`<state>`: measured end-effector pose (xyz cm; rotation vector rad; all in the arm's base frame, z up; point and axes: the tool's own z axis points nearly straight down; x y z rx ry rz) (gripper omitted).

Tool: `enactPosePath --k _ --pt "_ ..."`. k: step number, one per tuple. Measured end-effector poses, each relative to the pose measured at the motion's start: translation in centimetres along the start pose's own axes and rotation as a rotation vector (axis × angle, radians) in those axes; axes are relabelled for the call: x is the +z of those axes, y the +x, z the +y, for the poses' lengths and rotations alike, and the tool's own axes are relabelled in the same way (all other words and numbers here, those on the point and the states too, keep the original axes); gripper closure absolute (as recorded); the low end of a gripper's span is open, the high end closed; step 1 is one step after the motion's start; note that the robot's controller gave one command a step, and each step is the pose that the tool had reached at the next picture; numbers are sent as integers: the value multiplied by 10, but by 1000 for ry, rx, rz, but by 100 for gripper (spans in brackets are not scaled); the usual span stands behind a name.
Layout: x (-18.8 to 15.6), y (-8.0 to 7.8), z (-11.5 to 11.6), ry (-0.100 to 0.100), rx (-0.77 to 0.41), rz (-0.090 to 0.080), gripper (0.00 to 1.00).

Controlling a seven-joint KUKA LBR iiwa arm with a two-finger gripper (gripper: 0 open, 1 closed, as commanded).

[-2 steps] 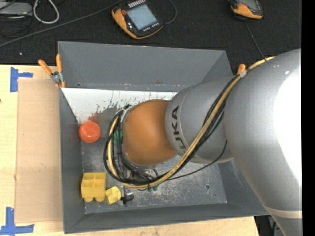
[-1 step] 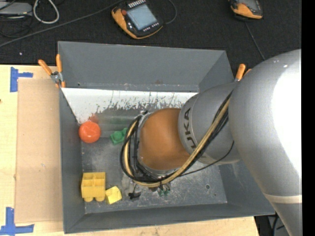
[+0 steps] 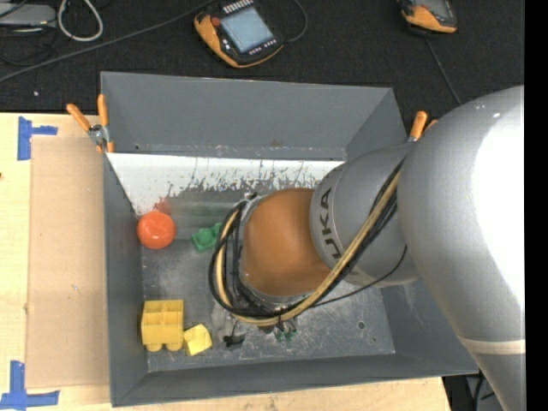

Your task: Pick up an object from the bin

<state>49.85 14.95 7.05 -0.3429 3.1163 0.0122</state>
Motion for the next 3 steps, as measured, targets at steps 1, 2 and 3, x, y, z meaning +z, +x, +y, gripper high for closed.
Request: enactPosePath --k 1,2,3 --pt "1 -29 82 -3 -122 -2 0" --pt "1 -29 80 -2 -115 -2 100" --pt "1 -29 80 -2 -114 -2 100"
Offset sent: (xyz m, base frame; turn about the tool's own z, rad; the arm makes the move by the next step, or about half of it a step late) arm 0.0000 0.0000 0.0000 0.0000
